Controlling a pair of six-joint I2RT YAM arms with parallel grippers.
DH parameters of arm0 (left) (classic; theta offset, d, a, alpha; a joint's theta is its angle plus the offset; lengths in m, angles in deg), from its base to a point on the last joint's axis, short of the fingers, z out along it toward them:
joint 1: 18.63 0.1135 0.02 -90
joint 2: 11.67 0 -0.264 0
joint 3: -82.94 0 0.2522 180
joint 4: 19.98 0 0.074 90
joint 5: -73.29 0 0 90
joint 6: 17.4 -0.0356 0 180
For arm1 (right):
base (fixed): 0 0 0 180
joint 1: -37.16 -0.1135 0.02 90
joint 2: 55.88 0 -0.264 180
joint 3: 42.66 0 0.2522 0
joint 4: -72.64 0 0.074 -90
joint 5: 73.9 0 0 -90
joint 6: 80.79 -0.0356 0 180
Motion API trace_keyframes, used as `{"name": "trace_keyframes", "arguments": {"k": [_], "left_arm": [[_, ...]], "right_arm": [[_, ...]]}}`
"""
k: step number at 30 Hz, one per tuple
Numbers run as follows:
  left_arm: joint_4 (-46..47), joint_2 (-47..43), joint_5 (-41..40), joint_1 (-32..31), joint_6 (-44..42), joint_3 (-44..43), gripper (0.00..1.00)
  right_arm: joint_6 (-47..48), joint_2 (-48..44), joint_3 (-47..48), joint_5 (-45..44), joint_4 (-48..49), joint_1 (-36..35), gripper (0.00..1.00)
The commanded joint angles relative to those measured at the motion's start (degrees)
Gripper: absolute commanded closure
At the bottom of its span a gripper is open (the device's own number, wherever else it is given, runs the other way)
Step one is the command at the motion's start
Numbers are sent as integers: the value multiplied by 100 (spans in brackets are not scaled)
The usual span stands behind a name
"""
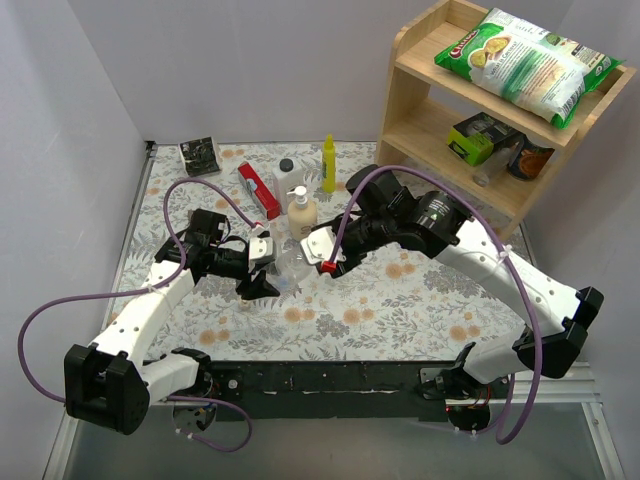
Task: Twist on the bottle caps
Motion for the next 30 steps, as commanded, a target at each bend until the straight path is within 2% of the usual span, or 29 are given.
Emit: {"name": "trace_keyframes", "arguments": {"k": [1,3,7,10,12,14,15,17,19,20,23,25,26,28,29,30], "left_arm": [[-11,-20,117,4,-116,-233,100],[77,-29,108,4,-19,-225,100],[515,-81,12,-5,481,-216,100],[1349,-327,-295,-23,1385,-94,100],[2085,-660,-715,-40,2138,30,100],[2457,-828,-1128,-110,2546,118,100],[2677,-924,-1348,-128,2739,135,100],[2653,-960,-1745,-146,2952,127,100],[2539,-987,-1921,-154,2900,127,100],[2382,-1004,-1957,-146,2864,162,100],[2109,-1066,-2010,-146,2820,232,100],[1845,-1057,-1844,-146,2724,206,100],[1661,-996,-1477,-146,2454,162,100],[1011,-847,-1045,-154,2145,-13,100],[452,-646,-704,-155,1813,-109,100],[246,-566,-561,-146,1348,-284,100]], "right_arm": [[16,107,167,116,68,-57,55],[-80,160,272,160,-11,-57,62],[-948,493,466,292,67,-48,72],[-2422,766,589,345,330,48,77],[-3784,959,738,642,332,224,78],[-4297,1057,731,1047,410,356,82],[-4752,1031,660,1161,523,356,91],[-5237,1101,721,1583,682,435,99],[-5870,1214,844,1672,770,514,99],[-5977,1259,1018,1724,771,584,96],[-5435,1294,1492,1463,605,839,42],[-4691,1146,1582,1156,490,1041,32],[-4329,1058,1565,1093,350,1085,28],[-3687,708,1302,987,218,1112,27],[-2936,575,1153,1030,165,1112,26],[-2650,452,830,1048,95,1121,25]]}}
